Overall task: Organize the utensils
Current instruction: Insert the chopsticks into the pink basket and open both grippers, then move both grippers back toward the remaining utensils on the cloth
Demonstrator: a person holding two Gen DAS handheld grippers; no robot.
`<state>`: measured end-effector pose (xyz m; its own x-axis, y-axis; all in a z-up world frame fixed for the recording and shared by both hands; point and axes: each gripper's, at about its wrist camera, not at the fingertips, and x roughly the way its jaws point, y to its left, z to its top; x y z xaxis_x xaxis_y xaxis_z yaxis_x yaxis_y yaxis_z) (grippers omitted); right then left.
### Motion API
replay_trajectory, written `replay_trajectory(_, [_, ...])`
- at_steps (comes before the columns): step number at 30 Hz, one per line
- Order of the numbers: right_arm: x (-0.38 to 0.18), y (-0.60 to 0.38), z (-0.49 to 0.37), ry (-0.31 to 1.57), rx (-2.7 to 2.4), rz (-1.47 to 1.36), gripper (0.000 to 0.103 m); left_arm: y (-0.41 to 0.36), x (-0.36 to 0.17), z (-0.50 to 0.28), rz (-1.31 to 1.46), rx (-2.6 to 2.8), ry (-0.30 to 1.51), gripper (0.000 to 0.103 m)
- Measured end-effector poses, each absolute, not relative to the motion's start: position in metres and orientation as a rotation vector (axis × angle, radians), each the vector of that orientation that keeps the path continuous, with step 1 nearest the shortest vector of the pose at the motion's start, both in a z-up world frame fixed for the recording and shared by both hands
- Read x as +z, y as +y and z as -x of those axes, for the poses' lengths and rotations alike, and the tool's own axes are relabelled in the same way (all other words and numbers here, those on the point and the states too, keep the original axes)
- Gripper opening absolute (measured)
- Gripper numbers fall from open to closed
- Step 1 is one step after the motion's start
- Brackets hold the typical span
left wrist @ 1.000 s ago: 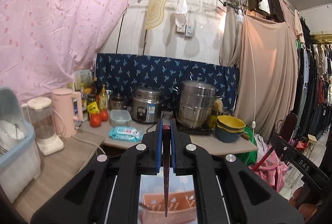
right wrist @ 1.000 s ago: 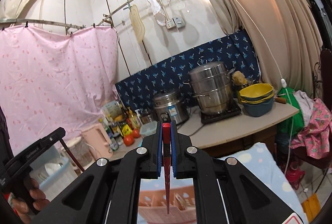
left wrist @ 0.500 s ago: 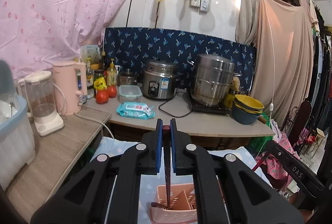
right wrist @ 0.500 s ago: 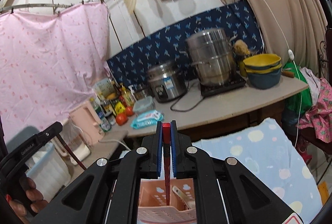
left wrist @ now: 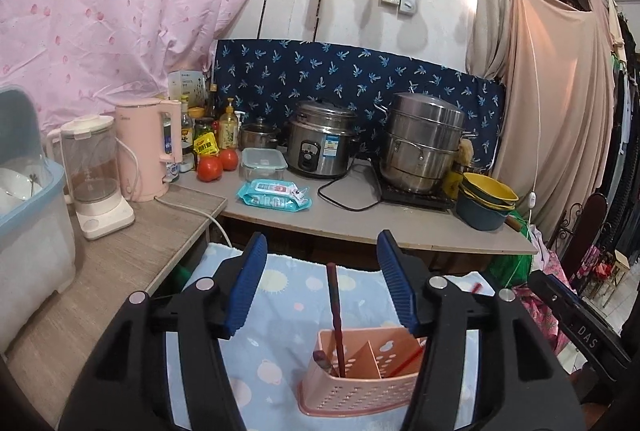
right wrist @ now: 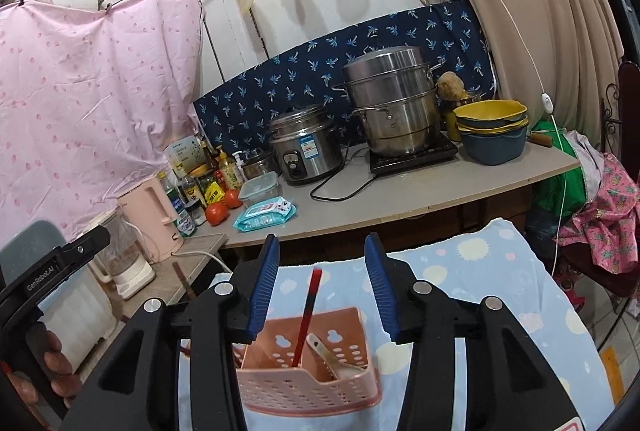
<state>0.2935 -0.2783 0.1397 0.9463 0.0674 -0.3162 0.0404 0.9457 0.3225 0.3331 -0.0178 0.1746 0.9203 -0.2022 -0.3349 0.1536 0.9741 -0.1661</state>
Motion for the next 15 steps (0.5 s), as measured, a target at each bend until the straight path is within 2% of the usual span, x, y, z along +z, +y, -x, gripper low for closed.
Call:
replay_trajectory(9, [0.121, -0.279, -0.257, 0.379, 0.011, -0.32, 0.044, -0.014, 0.157, -0.294, 0.102, -0.177, 0.398, 0.054])
replay_trajectory(15, [0.093, -0.282, -0.218, 0.44, -0.011, -0.323, 0.044, -0.004, 0.12, -0.264, 0.083, -0.151, 0.48, 0.054])
